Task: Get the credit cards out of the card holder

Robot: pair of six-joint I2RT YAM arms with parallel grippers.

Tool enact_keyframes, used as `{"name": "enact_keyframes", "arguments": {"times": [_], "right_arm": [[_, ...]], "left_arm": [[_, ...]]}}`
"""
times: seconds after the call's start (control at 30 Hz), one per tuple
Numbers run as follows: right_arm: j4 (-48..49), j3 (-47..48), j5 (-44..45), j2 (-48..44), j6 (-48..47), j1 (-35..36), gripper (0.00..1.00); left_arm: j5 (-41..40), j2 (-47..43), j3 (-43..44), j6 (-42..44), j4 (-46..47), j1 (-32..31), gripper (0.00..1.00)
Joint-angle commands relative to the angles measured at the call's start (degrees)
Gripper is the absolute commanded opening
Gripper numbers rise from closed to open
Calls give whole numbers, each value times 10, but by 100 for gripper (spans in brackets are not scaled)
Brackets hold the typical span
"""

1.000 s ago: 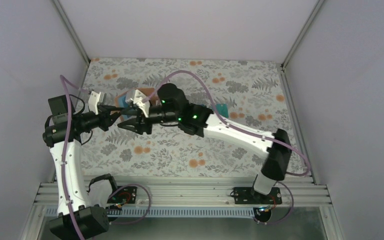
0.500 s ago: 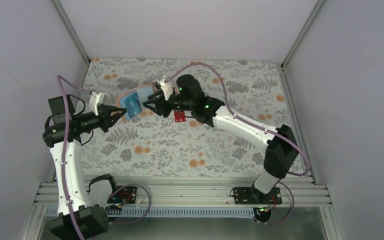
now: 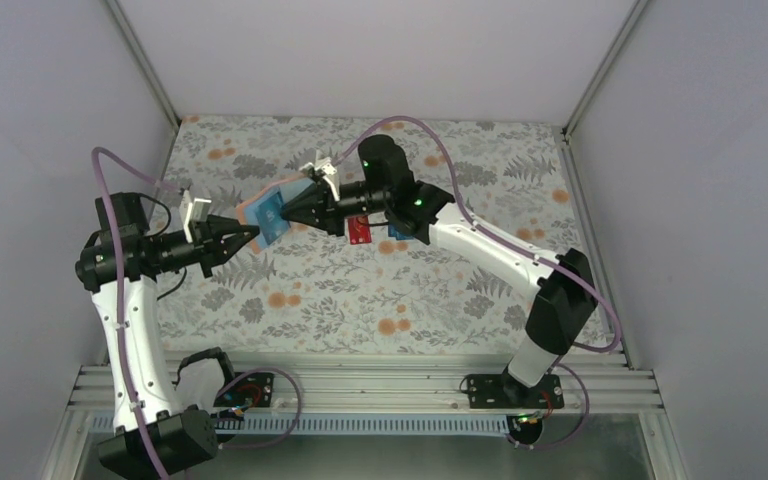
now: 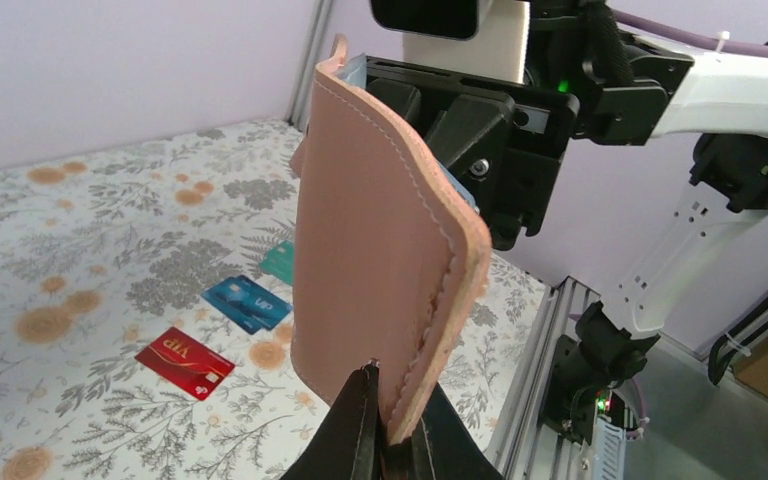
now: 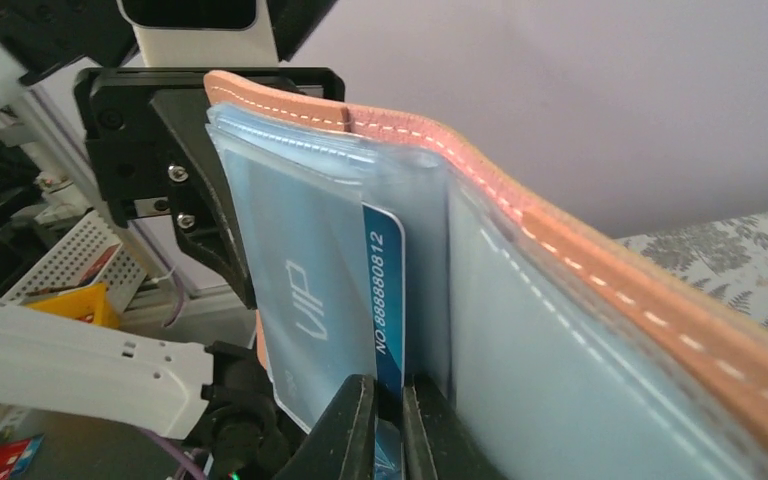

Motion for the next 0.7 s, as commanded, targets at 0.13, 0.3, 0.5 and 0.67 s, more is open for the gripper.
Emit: {"name": "enact_keyframes", "arguments": {"times": [0.13, 0.3, 0.5, 0.67], "right_arm": [[-1, 2, -108, -31, -52, 2, 4], [-14, -18, -99, -59, -79, -4, 4], [-12, -27, -100, -68, -70, -16, 4], [-18, -24, -89, -71, -70, -16, 4]], "left_arm": [[58, -3, 8, 41, -18, -1, 2], [50, -6, 0, 9, 11, 0, 4], [51, -5, -4, 5, 12, -1, 13], [52, -5, 1, 12, 4, -1, 3]]}}
